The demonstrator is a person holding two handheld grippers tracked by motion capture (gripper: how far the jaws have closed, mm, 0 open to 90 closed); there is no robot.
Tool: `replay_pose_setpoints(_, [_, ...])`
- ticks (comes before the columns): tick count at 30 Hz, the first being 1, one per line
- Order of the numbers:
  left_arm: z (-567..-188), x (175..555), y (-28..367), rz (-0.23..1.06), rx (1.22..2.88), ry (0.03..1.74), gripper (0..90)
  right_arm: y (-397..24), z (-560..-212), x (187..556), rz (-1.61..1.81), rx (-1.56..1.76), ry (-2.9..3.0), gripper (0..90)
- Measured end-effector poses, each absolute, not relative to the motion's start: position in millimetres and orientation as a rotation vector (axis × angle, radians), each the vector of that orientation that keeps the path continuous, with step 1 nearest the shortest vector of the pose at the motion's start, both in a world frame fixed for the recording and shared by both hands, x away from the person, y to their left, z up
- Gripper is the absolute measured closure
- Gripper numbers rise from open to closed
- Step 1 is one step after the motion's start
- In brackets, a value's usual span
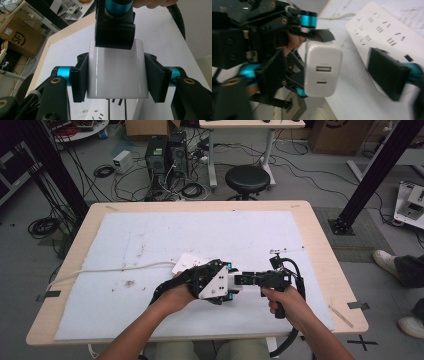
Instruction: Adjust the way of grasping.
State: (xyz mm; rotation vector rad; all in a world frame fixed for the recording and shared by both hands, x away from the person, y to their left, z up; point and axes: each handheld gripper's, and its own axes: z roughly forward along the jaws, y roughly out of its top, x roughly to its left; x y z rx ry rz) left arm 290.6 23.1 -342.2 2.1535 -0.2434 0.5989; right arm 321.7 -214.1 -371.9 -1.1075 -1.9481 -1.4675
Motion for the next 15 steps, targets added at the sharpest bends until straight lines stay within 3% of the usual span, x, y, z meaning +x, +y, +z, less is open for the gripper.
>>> replay_pose_setpoints(15, [-339.1,288.8,17.8,0.612,2.153,-0.264,42.5,-210.0,-375.6,324.8,-1.430,-1.073,-1.914,43.7])
